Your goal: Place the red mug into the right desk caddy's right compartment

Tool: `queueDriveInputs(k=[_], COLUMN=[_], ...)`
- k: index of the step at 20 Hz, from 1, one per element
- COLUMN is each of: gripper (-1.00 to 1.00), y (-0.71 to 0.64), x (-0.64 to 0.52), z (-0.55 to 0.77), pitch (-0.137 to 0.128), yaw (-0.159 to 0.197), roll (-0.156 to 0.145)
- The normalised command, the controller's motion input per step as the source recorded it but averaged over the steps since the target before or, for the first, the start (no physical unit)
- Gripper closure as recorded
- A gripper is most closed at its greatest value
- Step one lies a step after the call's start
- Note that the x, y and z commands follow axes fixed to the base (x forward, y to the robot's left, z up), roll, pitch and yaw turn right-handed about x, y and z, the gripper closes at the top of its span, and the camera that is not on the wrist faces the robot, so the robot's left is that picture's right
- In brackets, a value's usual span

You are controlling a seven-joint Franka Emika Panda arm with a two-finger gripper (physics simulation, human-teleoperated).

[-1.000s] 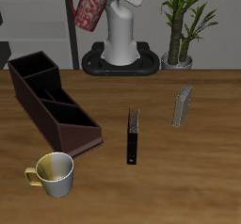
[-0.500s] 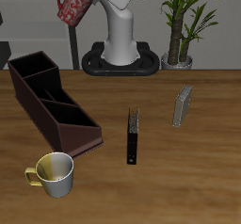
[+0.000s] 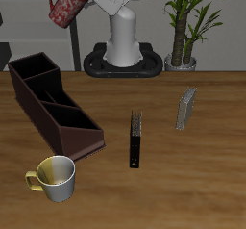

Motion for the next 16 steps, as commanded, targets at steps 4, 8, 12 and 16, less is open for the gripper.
queueDriveInputs(k=[4, 8, 12, 16], gripper=[1.00, 1.00, 1.00, 1.00], y=[-0.29, -0.31, -0.23, -0.47], x=[-0.04, -0.03, -0.11, -0.03], z=[-0.21, 0.01, 0.02, 0.03], pitch=[0.036, 0.009, 0.009, 0.051], yaw=[0.019, -0.035, -0.006, 0.037], roll=[-0.037, 0.000, -0.003, 0.092])
